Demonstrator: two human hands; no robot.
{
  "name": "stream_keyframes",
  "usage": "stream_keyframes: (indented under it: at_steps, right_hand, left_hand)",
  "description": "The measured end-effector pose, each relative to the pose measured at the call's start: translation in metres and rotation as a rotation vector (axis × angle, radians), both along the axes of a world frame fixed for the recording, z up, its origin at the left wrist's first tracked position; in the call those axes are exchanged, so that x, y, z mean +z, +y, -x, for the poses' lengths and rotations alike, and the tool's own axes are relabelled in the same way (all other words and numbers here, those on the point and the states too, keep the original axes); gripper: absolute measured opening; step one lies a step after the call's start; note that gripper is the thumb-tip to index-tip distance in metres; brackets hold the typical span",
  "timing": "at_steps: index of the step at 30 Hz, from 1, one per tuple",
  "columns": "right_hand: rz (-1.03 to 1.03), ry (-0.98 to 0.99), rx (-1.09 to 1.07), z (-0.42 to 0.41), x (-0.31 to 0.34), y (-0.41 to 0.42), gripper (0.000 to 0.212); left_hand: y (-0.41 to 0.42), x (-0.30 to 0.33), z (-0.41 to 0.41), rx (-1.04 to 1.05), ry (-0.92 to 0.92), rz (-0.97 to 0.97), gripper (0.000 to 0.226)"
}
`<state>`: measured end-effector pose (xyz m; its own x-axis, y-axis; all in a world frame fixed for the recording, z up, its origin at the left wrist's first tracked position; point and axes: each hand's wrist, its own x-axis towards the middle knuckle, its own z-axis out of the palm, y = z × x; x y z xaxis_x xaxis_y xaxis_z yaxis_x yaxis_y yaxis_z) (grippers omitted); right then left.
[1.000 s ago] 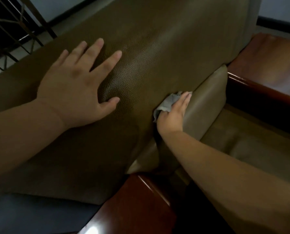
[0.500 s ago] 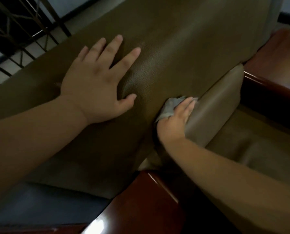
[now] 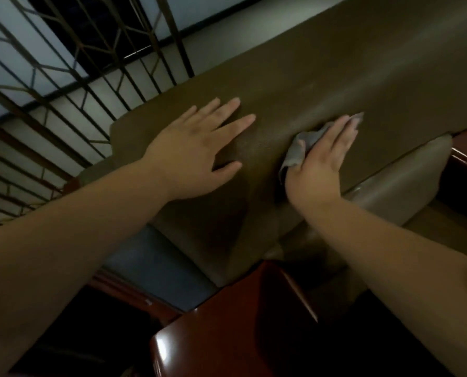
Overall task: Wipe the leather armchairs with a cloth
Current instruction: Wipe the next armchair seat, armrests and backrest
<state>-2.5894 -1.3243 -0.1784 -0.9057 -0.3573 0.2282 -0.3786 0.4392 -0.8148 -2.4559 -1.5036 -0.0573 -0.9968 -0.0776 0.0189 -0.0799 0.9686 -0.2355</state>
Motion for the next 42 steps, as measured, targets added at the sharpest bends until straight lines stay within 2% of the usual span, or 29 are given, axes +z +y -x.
stream_keyframes:
  at_steps: [5,9,14,17,20,22,25,27,29,32,35,37,39,42]
  right_hand:
    - [-0.27,0.618,0.425,-0.095,-0.035,-0.024,0.092]
    - [-0.31,0.809,0.449,-0.068,-0.022,-0.027,0.094]
    - [-0.145,0.677,0.204,-0.061,0.025,-0.06,0.089]
    - [-0.153,0.828,0.387,-0.107,0.006,-0.07,0.098]
    - [-0.178,0.91,0.52,-0.133,-0.046,-0.048,0.093]
    - [-0.175,0.947,0.499,-0.131,-0.061,-0.04,0.092]
    - [-0.085,0.798,0.433,-0.145,-0.044,-0.064,0.1]
    - [0.052,0.737,0.339,-0.153,-0.024,-0.088,0.092]
    - [0.129,0.762,0.301,-0.151,-0.019,-0.099,0.085]
    - [0.009,0.81,0.347,-0.138,-0.054,-0.072,0.09]
    - [-0.255,0.754,0.353,-0.137,-0.107,-0.027,0.098]
    - [-0.346,0.704,0.342,-0.142,-0.121,-0.015,0.097]
    - [-0.355,0.639,0.321,-0.154,-0.114,-0.025,0.101]
    - [-0.16,0.561,0.249,-0.168,-0.088,-0.057,0.104]
  left_hand:
    - [-0.036,-0.018,-0.098,0.102,0.088,0.096,0.085]
    - [-0.042,-0.045,-0.134,0.065,0.31,-0.06,0.078]
    - [-0.044,-0.044,-0.126,0.033,0.364,-0.151,0.068]
    - [-0.045,-0.043,-0.125,0.028,0.378,-0.201,0.063]
    - [-0.045,-0.047,-0.124,0.012,0.421,-0.204,0.059]
    - [-0.047,-0.051,-0.128,0.014,0.428,-0.188,0.059]
    - [-0.046,-0.055,-0.126,0.016,0.408,-0.188,0.06]
    - [-0.048,-0.052,-0.123,-0.002,0.425,-0.207,0.059]
    - [-0.05,-0.051,-0.122,-0.017,0.437,-0.204,0.059]
    - [-0.05,-0.051,-0.123,-0.031,0.437,-0.191,0.061]
    - [-0.048,-0.051,-0.123,-0.027,0.442,-0.186,0.063]
    - [-0.048,-0.053,-0.124,-0.029,0.449,-0.179,0.064]
    - [-0.047,-0.054,-0.123,-0.024,0.442,-0.168,0.065]
    - [-0.049,-0.054,-0.122,-0.028,0.436,-0.146,0.065]
